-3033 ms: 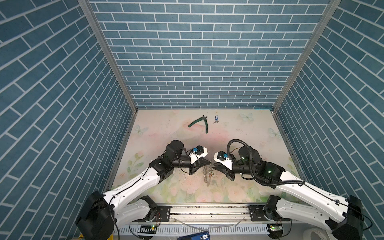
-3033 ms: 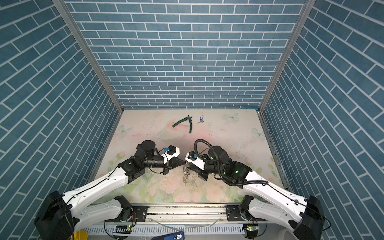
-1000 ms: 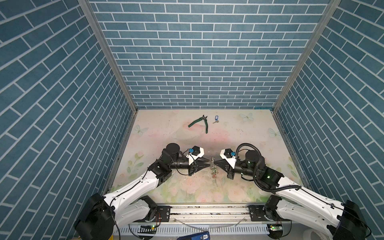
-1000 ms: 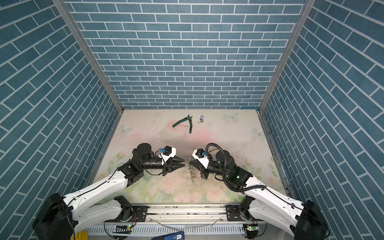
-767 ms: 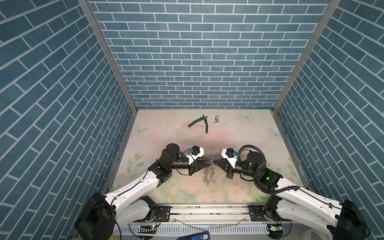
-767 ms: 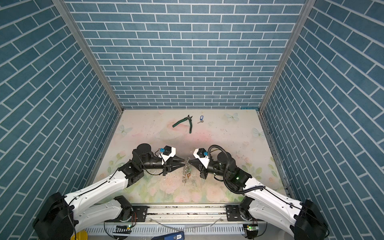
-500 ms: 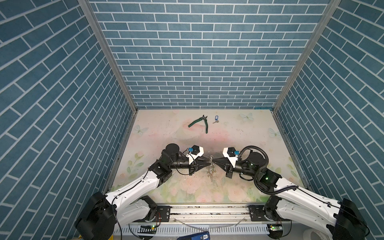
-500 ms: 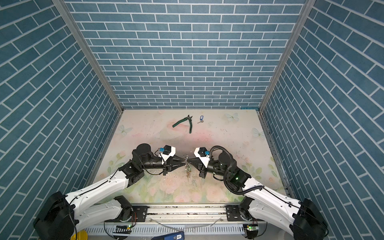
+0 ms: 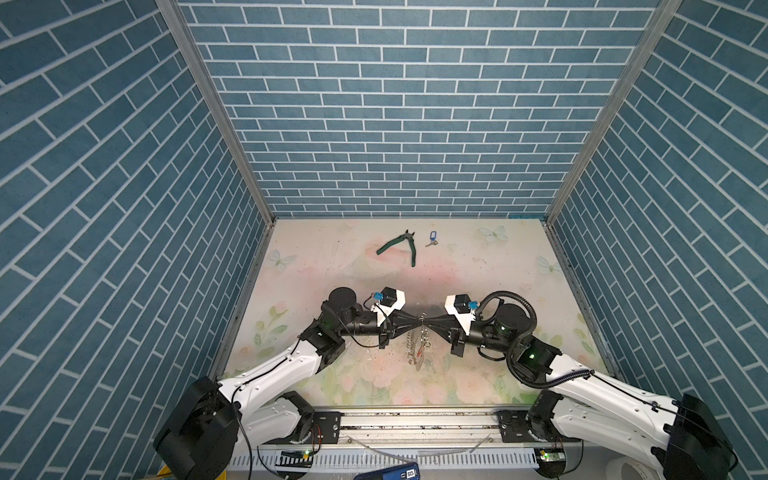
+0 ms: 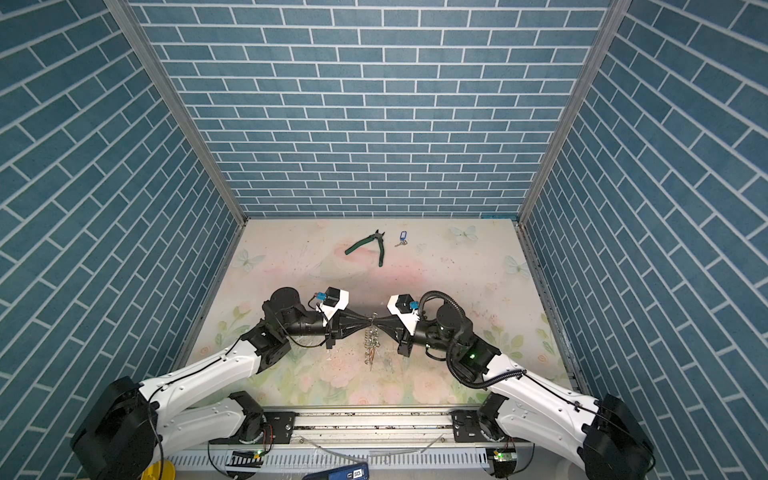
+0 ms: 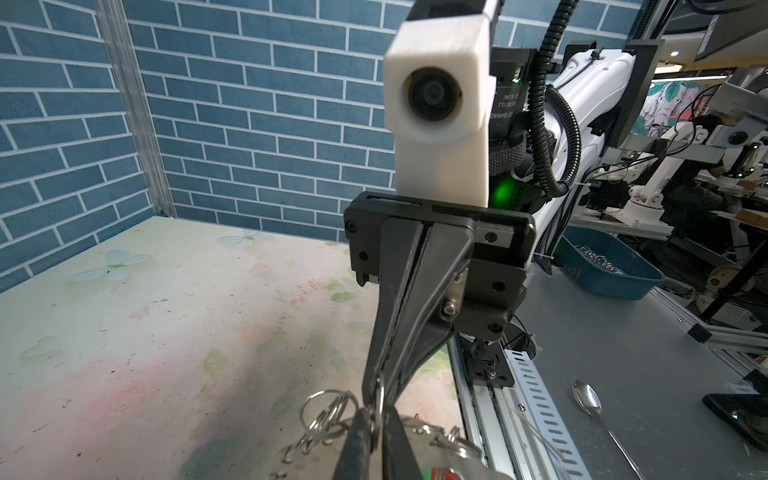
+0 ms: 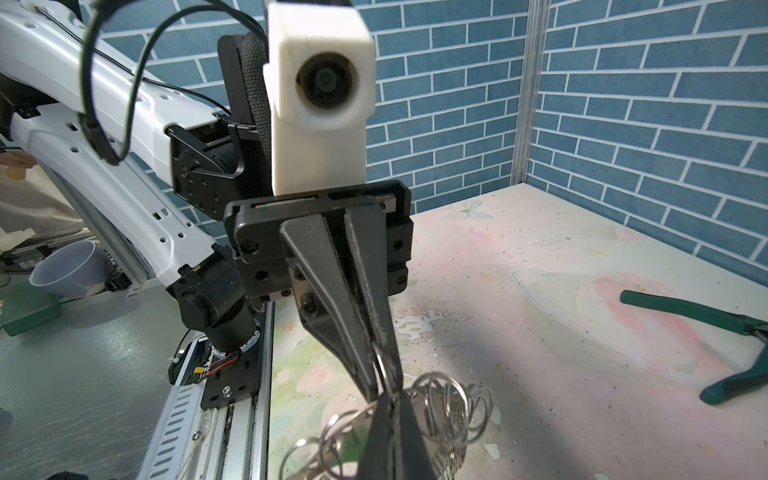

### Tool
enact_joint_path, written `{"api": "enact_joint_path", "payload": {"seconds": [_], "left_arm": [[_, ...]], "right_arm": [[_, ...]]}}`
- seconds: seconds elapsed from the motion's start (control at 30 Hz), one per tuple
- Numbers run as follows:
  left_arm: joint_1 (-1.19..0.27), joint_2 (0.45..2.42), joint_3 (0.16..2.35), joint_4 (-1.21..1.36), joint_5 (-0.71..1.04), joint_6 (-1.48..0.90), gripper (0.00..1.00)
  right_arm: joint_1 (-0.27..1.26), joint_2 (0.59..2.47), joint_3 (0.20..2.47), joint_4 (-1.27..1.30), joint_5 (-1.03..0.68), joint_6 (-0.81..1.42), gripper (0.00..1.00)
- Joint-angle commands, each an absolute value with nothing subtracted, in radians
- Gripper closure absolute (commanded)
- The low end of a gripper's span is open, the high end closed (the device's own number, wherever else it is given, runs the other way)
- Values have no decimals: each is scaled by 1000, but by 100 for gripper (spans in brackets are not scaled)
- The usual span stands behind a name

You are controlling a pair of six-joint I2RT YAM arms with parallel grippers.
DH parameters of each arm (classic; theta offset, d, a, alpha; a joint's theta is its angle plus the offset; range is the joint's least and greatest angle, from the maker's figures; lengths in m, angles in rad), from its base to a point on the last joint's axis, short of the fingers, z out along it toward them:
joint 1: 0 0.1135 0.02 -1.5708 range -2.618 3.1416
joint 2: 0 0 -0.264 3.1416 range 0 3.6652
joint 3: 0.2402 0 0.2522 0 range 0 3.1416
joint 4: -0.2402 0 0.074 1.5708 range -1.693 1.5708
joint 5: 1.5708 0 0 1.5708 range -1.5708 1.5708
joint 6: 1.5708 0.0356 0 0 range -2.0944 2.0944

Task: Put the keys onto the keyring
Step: 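Hold the hanging rings with both grippers close together above the table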

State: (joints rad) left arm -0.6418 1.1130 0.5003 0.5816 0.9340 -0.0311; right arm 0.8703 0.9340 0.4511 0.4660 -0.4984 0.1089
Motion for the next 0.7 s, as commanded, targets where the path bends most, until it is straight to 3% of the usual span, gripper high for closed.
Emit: {"api": "enact_joint_path", "payload": {"seconds": [0.0,0.27,0.37,0.53,0.67], "left_arm": [[-638,1118,499,613,955,-40,90],[-638,1118,514,549,946,-5,100],[-638,1108,545,417,908,65,100],[-650,1118,611,224,859,173,100],[-667,1122,632,137,835,229,100]], "right_arm": [[869,940,439,527,-524,134,100],[869,932,453,500,-518,120,100],[869,894,490,323,-461,53,100],[869,847,586,-25,-396,-120,78],[870,881,630,-55,-411,-126,76]]}}
